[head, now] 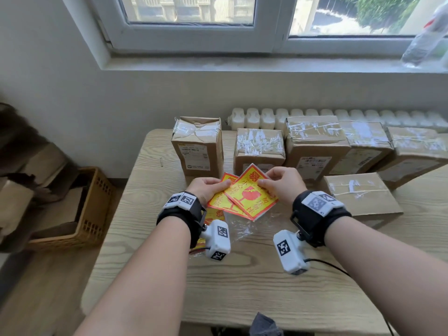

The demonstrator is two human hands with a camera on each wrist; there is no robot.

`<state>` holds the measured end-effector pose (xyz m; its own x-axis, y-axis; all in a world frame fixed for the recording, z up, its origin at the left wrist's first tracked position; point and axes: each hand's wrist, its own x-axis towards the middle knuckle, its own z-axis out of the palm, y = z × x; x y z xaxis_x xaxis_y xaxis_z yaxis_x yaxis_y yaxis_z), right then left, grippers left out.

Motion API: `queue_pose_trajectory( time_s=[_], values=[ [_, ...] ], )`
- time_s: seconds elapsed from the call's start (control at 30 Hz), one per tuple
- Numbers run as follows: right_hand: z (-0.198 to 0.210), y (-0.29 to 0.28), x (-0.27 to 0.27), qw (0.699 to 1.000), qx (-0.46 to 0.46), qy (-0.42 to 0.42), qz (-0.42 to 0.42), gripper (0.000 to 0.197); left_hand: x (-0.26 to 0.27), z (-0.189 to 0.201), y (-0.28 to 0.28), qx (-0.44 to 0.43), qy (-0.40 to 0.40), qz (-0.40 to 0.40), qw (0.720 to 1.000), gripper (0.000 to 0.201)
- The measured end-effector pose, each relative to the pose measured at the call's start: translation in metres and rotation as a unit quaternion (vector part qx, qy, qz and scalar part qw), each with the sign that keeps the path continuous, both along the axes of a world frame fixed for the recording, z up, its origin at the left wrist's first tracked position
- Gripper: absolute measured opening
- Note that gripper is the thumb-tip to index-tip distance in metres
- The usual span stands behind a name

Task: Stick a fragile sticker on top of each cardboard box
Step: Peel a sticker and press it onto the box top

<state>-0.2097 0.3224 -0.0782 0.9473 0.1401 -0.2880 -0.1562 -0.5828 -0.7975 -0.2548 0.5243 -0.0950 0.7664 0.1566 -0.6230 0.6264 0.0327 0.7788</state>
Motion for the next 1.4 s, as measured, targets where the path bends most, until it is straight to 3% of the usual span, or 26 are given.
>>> queue_pose_trajectory(
  time_s=[0.07, 0.17, 0.33, 0.5, 0.63, 0.73, 0.77, 0.83, 0.93, 1.0, 1.17, 1.4],
  values=[
    [-0.003, 0.002, 0.000, 1.000, 0.011, 0.001, -0.007, 0.013, -0.005, -0.013, 0.012, 0.028, 0.019, 0.026, 0.999, 0.020],
    [-0.007, 0.001, 0.002, 1.000, 0.016, 0.014, -0.012, 0.011, -0.011, -0.035, 0.031, 0.108, 0.051, 0.052, 0.992, 0.008],
    [-0.010, 0.001, 0.000, 0.999, 0.038, 0.034, 0.012, 0.016, -0.015, -0.053, 0.050, 0.256, 0.089, 0.048, 0.961, 0.023],
    [-0.008, -0.003, 0.003, 0.995, 0.086, 0.013, -0.052, 0.018, -0.021, -0.062, 0.050, 0.309, 0.113, 0.051, 0.943, 0.033],
    [-0.004, -0.004, 0.002, 0.998, 0.055, 0.030, 0.010, 0.009, -0.020, -0.058, 0.042, 0.330, 0.104, 0.035, 0.938, 0.025],
    [-0.003, -0.001, -0.001, 0.995, 0.015, 0.063, 0.070, 0.006, -0.014, -0.046, 0.035, 0.376, 0.042, 0.099, 0.920, 0.030],
    [-0.002, 0.000, -0.001, 0.995, 0.008, 0.064, 0.079, 0.006, -0.010, -0.038, 0.031, 0.376, -0.003, 0.104, 0.921, 0.029],
    [0.000, 0.001, -0.001, 0.994, -0.007, 0.057, 0.095, 0.009, 0.000, -0.023, 0.022, 0.286, -0.079, 0.047, 0.954, 0.017],
    [0.006, 0.005, 0.000, 0.987, -0.047, 0.053, 0.145, 0.014, 0.008, 0.004, 0.005, 0.112, -0.080, -0.089, 0.987, 0.020],
    [0.010, 0.007, 0.000, 0.980, -0.084, 0.050, 0.174, 0.014, 0.012, 0.012, -0.003, 0.088, -0.081, -0.133, 0.984, 0.023],
    [0.017, 0.005, -0.001, 0.975, -0.109, 0.046, 0.188, 0.014, 0.013, 0.021, -0.008, 0.046, -0.073, -0.141, 0.986, 0.006],
    [0.022, 0.000, 0.001, 0.975, -0.117, 0.039, 0.185, 0.008, 0.012, 0.033, -0.013, 0.019, -0.050, -0.151, 0.987, 0.013]
  ],
)
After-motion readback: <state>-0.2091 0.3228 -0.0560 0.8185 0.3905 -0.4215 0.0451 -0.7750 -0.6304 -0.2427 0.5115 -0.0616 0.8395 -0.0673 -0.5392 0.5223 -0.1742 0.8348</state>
